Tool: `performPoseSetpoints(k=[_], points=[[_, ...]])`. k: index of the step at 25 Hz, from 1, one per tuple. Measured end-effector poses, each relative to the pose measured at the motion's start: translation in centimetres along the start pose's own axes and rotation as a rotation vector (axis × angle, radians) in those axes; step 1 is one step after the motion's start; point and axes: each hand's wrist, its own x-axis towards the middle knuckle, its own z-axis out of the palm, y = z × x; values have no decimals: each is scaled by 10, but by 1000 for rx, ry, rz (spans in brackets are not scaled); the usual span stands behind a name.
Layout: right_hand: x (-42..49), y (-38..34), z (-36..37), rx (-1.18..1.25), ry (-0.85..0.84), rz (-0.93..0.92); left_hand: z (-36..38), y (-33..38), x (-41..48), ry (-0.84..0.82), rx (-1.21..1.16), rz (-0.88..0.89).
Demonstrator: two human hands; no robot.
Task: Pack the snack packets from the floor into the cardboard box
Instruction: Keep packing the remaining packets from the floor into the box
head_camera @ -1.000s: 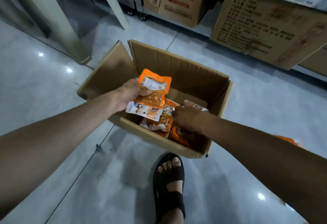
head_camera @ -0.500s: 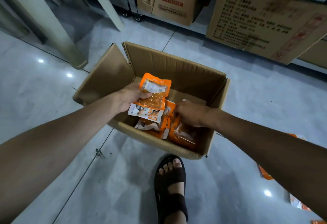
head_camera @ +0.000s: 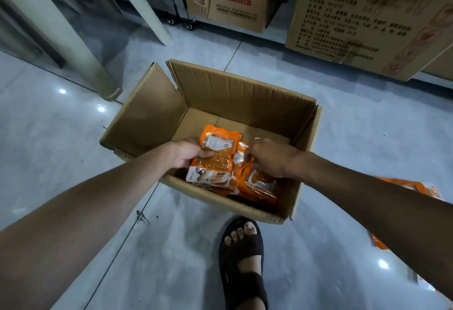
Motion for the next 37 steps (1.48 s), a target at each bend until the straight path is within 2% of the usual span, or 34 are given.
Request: performPoseSetpoints(k=[3,5,8,13,17,26,33,37], points=[[-1,2,3,17,-65,41,16,-3,5,7,416,91],[-2,1,2,-4,-88,39,23,-3,10,93,661,166],[-2,1,2,-21,-89,46,29,0,11,151,870,211],[-8,0,-1,-95,-58,79,35,-3,8,119,879,198],[-19,-1,-12,-141,85,87,36,2,-1,158,872,196],[-63,4,-36,65,315,170,48,30,-41,209,964,238],[-158,30,-46,282,478,262,90,86,-124,179,1077,394],[-252,54,-45,326,394,329,153,127,-198,49,1154,575]])
